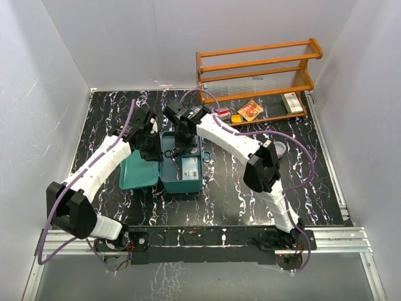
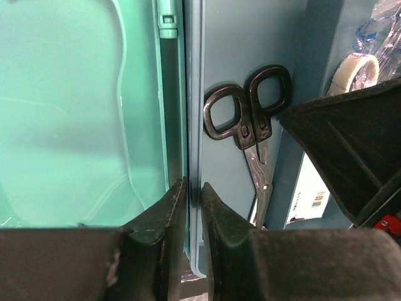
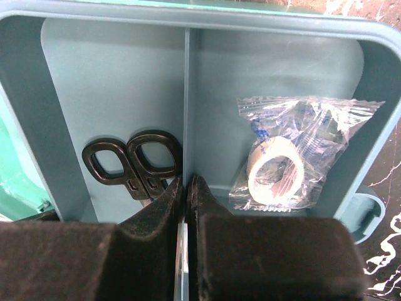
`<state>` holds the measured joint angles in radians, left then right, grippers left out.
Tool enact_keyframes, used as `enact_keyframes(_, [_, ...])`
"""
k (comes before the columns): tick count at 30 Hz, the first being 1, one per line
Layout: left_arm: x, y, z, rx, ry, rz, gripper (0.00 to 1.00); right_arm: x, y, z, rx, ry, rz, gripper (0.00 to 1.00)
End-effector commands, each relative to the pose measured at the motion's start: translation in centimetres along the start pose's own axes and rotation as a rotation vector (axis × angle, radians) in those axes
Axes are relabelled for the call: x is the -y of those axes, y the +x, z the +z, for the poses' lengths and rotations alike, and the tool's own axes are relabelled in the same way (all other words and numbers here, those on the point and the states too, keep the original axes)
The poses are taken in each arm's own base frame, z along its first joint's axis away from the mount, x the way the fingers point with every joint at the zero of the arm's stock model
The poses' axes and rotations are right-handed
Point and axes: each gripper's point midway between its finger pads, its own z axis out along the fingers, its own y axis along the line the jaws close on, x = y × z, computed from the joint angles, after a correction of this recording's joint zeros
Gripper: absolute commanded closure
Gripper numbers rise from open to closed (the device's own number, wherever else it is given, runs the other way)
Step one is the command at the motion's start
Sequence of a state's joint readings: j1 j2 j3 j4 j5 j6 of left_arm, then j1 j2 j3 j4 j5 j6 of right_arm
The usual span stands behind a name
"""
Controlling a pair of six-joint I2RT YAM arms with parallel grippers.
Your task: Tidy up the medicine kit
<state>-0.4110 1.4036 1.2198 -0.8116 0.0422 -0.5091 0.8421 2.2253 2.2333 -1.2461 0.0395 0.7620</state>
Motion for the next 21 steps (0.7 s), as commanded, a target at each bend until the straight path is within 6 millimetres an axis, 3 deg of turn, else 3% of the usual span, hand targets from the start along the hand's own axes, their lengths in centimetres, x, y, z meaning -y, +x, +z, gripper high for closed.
enact_keyframes(1, [-0.5,-0.7,-0.6,0.012,-0.021,-0.003,0.84,0.1,-1.1,-0.2,0.043,0.000,0.003,0.95])
enact_keyframes(6, [-0.8,-1.1,-0.8,0.029,-0.025,-0.008,0.77,0.0,-1.3,-0.6,0.054,-0.009,-0.002,0.85])
enact_keyframes(10, [-0.9,-1.2,-0.7,0.028,-0.015,-0.007,0.74,-0.4,-1.8,-1.3,0.072,-0.028,-0.002,0.84])
enact_keyframes(21, [-0.7,-0.3,0.5,-0.012,0.023,-0.004,0.85,-1.8,-3.1,-4.0,0.147,-0.123,0.012,0.80])
